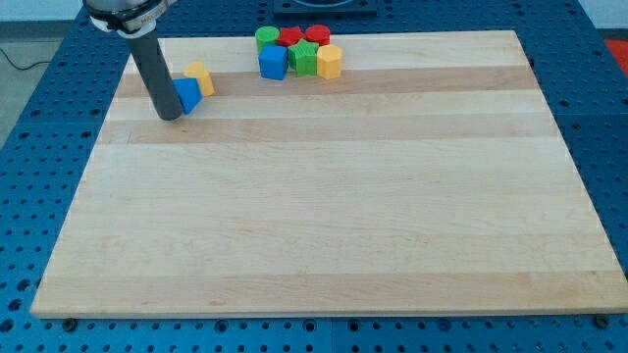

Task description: Push yellow heart along with blue triangle towards group of blocks

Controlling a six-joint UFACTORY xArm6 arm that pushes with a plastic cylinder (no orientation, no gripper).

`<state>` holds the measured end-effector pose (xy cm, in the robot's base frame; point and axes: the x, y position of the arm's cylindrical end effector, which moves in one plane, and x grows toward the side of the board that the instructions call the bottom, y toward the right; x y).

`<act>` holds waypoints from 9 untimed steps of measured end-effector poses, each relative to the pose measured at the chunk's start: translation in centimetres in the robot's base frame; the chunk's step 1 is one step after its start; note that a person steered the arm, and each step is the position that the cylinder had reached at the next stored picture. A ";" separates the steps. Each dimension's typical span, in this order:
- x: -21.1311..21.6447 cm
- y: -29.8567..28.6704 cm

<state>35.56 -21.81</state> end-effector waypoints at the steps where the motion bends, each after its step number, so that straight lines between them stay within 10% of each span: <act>1: 0.2 -5.3; 2: -1.0 -8.6; 6: -2.0 9.7; 9: -5.9 -7.4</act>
<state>29.64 -29.18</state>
